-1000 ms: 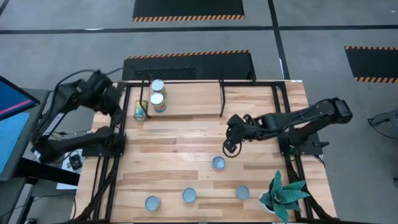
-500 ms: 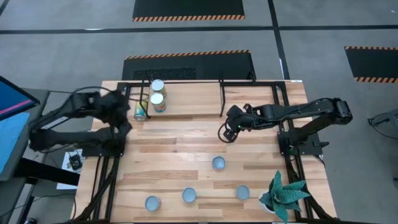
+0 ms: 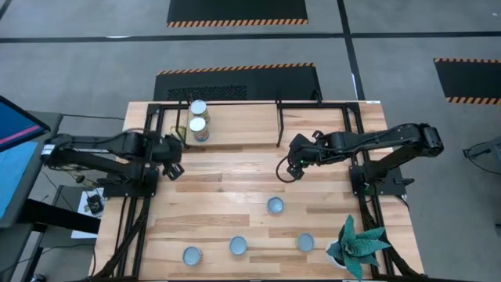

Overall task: Pick and place cans onto a shelf
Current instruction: Put the canned carrots on the shelf

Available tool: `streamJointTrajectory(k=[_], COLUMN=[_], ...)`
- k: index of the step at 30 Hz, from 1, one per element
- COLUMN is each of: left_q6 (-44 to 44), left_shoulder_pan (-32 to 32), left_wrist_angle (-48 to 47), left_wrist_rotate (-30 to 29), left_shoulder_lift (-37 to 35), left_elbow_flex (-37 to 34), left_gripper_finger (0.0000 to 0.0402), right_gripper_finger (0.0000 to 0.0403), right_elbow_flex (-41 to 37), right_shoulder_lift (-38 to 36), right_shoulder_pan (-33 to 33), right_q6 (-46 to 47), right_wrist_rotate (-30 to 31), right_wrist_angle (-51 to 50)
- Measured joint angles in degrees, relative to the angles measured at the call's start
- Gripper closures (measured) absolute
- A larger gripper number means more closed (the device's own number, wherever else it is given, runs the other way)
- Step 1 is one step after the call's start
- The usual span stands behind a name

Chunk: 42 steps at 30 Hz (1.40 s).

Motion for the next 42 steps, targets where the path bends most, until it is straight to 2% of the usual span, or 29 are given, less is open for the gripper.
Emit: streamJointTrajectory(k=[8,16,19,29,33,39,42], left_q6=[-17.54,-27.69,-28.38,-26.95,-26.06,-24.23,-25.74], left_shoulder_pan=[-11.57,-15.78,-16.61,-17.69,-17.71,-17.67,-17.13], left_wrist_angle=[-2.73,-4.68,-4.10,1.98,2.31,2.36,2.98], left_wrist_rotate=[-10.36,-16.27,-17.74,-17.29,-17.43,-21.96,-21.03], left_shoulder_lift=[5.92,14.24,15.48,15.50,15.41,13.85,12.83], left_elbow_flex=[-4.85,-8.10,-9.26,-14.53,-14.38,-13.31,-13.06], left_gripper_finger=[0.0401,0.0401,0.0401,0.0401,0.0401,0.0401,0.0401], right_gripper_finger=[0.0333,0.0333,0.0333,0.0333,0.0333,0.0333,0.0333], right_elbow_flex=[0.00,0.00,0.00,0.00,0.00,0.00,0.00], right_shoulder_lift=[0.00,0.00,0.00,0.00,0.00,0.00,0.00], right_shoulder_pan=[-0.15,-0.15,-0.15,-0.15,-0.15,-0.15,-0.15], right_q6=[0.04,0.07,-0.22,-0.41,-0.39,-0.37,0.22], right_wrist_rotate=[1.71,2.04,2.48,5.05,5.03,5.03,5.01], right_wrist_angle=[0.24,0.33,0.11,-1.59,-1.49,-1.41,-1.13])
